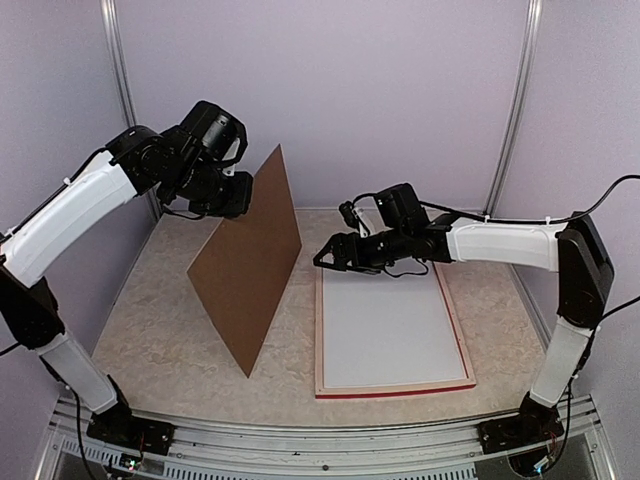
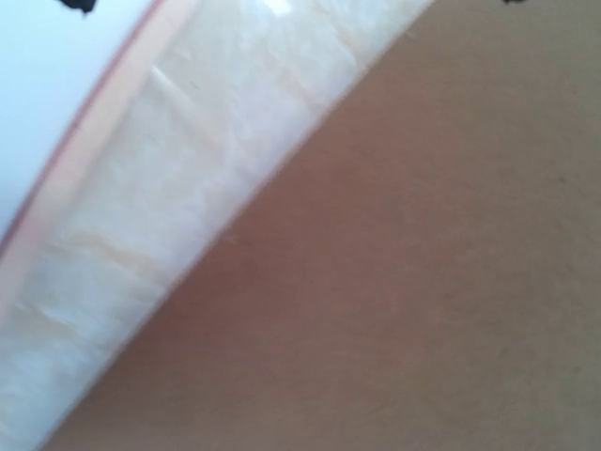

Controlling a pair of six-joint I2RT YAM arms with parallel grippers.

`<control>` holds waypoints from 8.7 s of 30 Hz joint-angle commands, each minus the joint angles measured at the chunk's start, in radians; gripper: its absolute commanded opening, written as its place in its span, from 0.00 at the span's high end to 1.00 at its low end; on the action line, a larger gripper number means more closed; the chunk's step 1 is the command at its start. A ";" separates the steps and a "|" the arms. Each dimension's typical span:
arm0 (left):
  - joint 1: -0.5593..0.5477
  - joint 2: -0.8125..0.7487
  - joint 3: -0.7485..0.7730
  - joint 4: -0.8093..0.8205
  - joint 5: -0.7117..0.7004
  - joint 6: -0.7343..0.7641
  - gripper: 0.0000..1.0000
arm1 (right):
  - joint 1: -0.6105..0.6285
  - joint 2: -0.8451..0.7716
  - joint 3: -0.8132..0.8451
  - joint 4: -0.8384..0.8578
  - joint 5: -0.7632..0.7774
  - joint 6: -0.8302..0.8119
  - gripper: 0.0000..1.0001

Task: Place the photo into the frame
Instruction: Turn over the backboard at the center of the board, then pick up the backboard from the center of the board, then place the backboard on the frame body, then adjust the photo frame at the center of the board.

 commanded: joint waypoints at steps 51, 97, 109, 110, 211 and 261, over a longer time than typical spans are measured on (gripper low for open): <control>-0.142 0.023 -0.128 0.376 0.207 -0.086 0.43 | -0.083 -0.247 -0.151 0.191 -0.118 0.352 0.07; 0.444 0.007 -1.064 0.912 0.595 -0.093 0.15 | -0.053 0.136 -0.331 0.303 -0.066 0.280 0.31; 0.444 0.030 -1.176 1.047 0.703 -0.144 0.26 | -0.049 0.151 -0.368 0.480 -0.158 0.381 0.54; 0.445 0.024 -1.186 1.056 0.708 -0.153 0.27 | -0.049 0.151 -0.368 0.485 -0.158 0.384 0.56; -0.026 0.352 -0.740 1.156 0.631 -0.308 0.25 | -0.825 0.076 -0.125 -0.408 -0.239 -0.415 0.73; -0.088 0.050 -0.994 1.024 0.456 -0.347 0.65 | -0.281 -0.448 -0.663 -0.115 0.165 0.116 0.17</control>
